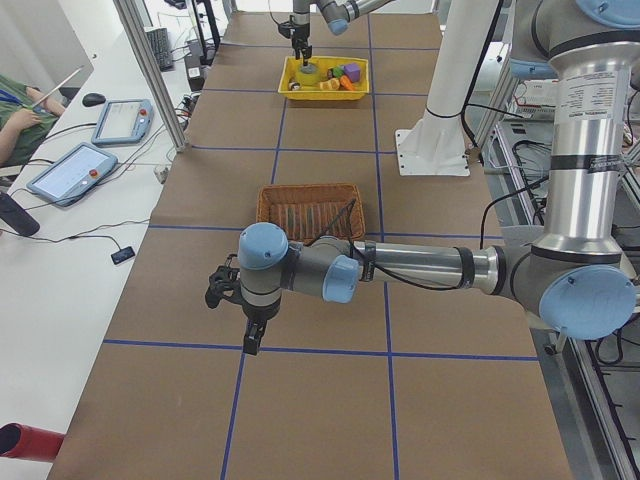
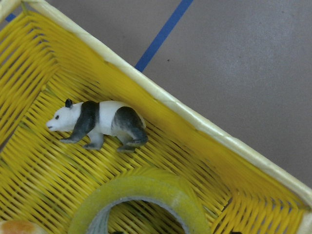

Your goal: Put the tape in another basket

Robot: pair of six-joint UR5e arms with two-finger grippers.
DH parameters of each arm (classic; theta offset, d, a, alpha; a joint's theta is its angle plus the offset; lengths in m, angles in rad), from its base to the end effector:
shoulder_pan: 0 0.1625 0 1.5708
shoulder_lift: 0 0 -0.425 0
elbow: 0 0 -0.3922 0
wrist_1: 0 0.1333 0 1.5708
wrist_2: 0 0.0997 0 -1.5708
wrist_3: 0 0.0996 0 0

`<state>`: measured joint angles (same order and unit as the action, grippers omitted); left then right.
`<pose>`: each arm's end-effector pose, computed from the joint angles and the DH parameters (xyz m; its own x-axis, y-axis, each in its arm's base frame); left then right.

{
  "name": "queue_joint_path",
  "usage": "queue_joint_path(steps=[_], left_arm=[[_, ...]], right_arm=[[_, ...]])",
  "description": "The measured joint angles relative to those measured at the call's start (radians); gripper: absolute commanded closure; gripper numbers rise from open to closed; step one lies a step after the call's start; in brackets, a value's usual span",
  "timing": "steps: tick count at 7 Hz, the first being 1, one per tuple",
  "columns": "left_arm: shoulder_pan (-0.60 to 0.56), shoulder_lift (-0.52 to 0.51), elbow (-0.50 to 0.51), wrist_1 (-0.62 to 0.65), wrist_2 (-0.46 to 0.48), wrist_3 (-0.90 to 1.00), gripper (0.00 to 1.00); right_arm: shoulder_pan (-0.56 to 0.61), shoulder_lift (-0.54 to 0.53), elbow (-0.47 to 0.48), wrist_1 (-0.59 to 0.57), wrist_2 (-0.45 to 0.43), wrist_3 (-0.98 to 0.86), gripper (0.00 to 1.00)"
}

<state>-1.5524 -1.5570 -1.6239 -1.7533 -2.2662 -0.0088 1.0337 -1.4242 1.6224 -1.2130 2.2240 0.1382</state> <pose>-0.0603 -0.5013 0.6247 0.7652 0.1465 -0.6269 -0.0112 0.9767 0.2145 -0.2307 -0.5296 0.5203 0.5731 -0.5749 0.5840 0.3591 0.8168 0.4516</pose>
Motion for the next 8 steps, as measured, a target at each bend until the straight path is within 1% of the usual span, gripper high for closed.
queue_joint_path(steps=[3,4,5,6,7,8], left_arm=[[0.0,0.0,0.0,0.0,0.0,0.0,0.02],[0.0,0.0,0.0,0.0,-0.001,0.001,0.02],[0.0,0.0,0.0,0.0,-0.001,0.002,0.02],[0.0,0.0,0.0,0.0,0.0,0.004,0.02],[0.0,0.0,0.001,0.0,0.0,0.005,0.02],[0.0,0.0,0.001,0.0,0.0,0.005,0.02]], right_arm=[[-0.002,-0.004,-0.019,-0.001,-0.008,-0.022,0.27],[-0.003,-0.002,-0.031,-0.001,-0.012,-0.023,0.33],[-0.006,0.0,-0.044,-0.002,-0.014,-0.023,0.5],[-0.008,0.002,-0.05,-0.002,-0.015,-0.023,0.78],[-0.01,0.003,-0.055,-0.002,-0.016,-0.022,1.0],[-0.011,0.003,-0.059,0.0,-0.017,-0.021,1.0]])
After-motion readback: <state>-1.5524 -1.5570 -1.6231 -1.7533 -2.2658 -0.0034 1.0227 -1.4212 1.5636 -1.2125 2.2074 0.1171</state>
